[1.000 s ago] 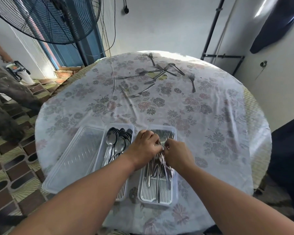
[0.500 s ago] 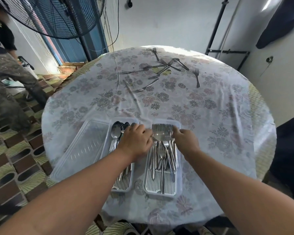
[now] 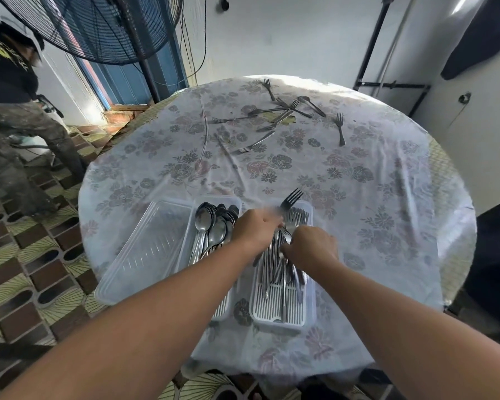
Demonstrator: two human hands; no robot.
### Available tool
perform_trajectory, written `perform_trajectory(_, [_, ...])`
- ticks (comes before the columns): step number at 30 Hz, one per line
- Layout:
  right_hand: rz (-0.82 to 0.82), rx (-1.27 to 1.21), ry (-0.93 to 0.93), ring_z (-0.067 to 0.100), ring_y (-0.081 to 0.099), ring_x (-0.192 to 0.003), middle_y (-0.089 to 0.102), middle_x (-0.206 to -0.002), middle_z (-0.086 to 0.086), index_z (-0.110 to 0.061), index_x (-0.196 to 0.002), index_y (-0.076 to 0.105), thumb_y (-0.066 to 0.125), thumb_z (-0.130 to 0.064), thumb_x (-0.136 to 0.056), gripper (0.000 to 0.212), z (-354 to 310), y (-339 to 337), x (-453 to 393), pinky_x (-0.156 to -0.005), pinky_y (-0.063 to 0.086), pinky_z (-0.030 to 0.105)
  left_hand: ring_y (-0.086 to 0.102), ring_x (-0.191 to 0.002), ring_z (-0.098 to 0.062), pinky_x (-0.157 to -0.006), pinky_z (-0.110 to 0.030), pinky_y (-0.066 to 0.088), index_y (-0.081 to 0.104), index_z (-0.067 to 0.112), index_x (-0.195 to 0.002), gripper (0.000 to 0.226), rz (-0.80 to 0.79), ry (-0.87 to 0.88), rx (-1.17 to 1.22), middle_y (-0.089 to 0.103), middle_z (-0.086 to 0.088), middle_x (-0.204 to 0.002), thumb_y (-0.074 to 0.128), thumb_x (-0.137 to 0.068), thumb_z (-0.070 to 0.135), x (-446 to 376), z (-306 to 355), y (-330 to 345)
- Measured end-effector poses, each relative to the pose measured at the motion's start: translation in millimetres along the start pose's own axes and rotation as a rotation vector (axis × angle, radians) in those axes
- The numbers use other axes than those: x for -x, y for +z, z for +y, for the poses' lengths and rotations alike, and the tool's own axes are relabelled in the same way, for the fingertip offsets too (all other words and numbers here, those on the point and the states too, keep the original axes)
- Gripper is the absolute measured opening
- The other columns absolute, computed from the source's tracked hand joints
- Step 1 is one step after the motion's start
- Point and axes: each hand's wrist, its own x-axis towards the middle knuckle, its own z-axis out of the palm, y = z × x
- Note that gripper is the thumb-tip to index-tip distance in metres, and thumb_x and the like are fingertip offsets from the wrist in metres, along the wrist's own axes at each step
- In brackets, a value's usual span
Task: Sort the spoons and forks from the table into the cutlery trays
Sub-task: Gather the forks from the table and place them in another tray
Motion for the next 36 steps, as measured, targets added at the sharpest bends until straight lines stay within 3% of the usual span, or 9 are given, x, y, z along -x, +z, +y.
perform_trajectory(5, [0.001, -0.014, 0.016, 0.018, 0.055, -0.069, 0.059, -0.074, -0.002, -0.019, -0.072, 0.053, 0.060, -0.022, -0.091, 0.021, 0, -2, 2, -0.081, 0.050, 0.037, 0.061, -0.069, -0.014, -0.062, -0.025, 0.043, 0.076, 0.021, -0.083, 0.022, 0.028, -0.014, -0.122, 0.066, 0.009, -0.070, 0.067, -0.097, 0.035, 3, -7, 2])
perform_trajectory(7, [0.015, -0.003, 0.000, 0.020, 0.056, -0.073, 0.059, -0.078, -0.001, -0.020, -0.070, 0.049, 0.060, -0.028, -0.092, 0.025, -1, -2, 3, -0.080, 0.049, 0.037, 0.065, -0.077, -0.014, -0.081, -0.032, 0.050, 0.072, 0.023, -0.078, 0.023, 0.054, -0.036, -0.179, 0.069, 0.012, -0.074, 0.071, -0.093, 0.041, 1, -12, 5])
perform_trajectory(10, [0.030, 0.024, -0.022, 0.024, 0.057, -0.077, 0.057, -0.081, -0.001, -0.019, -0.071, 0.047, 0.062, -0.036, -0.095, 0.033, 0, -4, 3, -0.078, 0.048, 0.037, 0.062, -0.097, -0.017, -0.095, -0.041, 0.033, 0.072, 0.029, -0.084, 0.023, 0.097, -0.026, -0.359, 0.071, 0.013, -0.089, 0.069, -0.092, 0.050, 3, -14, 8])
perform_trajectory(14, [0.046, -0.033, -0.005, 0.019, 0.055, -0.068, 0.058, -0.079, 0.001, -0.020, -0.068, 0.046, 0.054, -0.017, -0.094, 0.027, 1, -3, -1, -0.070, 0.044, 0.034, 0.046, -0.123, -0.025, -0.100, -0.046, 0.024, 0.075, 0.036, -0.098, 0.020, 0.115, 0.010, -0.496, 0.069, 0.011, -0.111, 0.064, -0.095, 0.053, 6, -19, 14])
perform_trajectory(17, [0.082, -0.131, 0.028, 0.022, 0.058, -0.075, 0.058, -0.086, 0.001, -0.017, -0.086, 0.055, 0.046, -0.022, -0.095, 0.014, -1, -2, -1, -0.070, 0.046, 0.036, 0.036, -0.125, -0.028, -0.106, -0.048, 0.025, 0.073, 0.041, -0.103, 0.017, 0.132, 0.036, -0.620, 0.054, 0.004, -0.127, 0.066, -0.093, 0.052, 8, -22, 19])
perform_trajectory(21, [0.123, -0.266, 0.080, 0.027, 0.060, -0.081, 0.062, -0.088, 0.003, -0.018, -0.103, 0.054, 0.037, -0.029, -0.100, 0.020, -3, -2, -7, -0.074, 0.050, 0.040, 0.034, -0.118, -0.028, -0.107, -0.048, 0.026, 0.069, 0.037, -0.098, 0.019, 0.163, 0.103, -0.719, 0.045, 0.000, -0.124, 0.075, -0.085, 0.050, 5, -33, 17])
perform_trajectory(26, [0.155, -0.367, 0.089, 0.030, 0.064, -0.084, 0.065, -0.091, 0.003, -0.020, -0.123, 0.043, 0.053, -0.026, -0.101, 0.025, -2, -2, -10, -0.082, 0.054, 0.044, 0.033, -0.116, -0.027, -0.104, -0.046, 0.028, 0.063, 0.039, -0.115, 0.031, 0.106, 0.303, -0.724, 0.041, -0.003, -0.123, 0.075, -0.087, 0.042, 7, -39, 12])
perform_trajectory(32, [0.182, -0.159, 0.005, 0.020, 0.052, -0.063, 0.056, -0.071, -0.005, -0.022, -0.119, 0.037, 0.059, -0.011, -0.097, 0.033, -1, 7, -16, -0.081, 0.037, 0.041, 0.023, -0.134, -0.034, -0.119, -0.055, 0.013, 0.072, 0.031, -0.112, 0.041, -0.013, 0.370, -0.937, 0.029, -0.003, -0.148, 0.061, -0.090, 0.063, 15, -36, 7])
perform_trajectory(36, [0.197, -0.167, -0.070, 0.023, 0.056, -0.073, 0.057, -0.101, 0.004, -0.022, -0.114, 0.040, 0.072, -0.008, -0.088, 0.044, 1, 8, -16, -0.074, 0.047, 0.040, 0.009, -0.145, -0.041, -0.120, -0.060, -0.007, 0.058, 0.042, -0.136, 0.046, -0.071, 0.277, -1.010, 0.009, -0.008, -0.162, 0.057, -0.094, 0.061, 8, -33, 8])
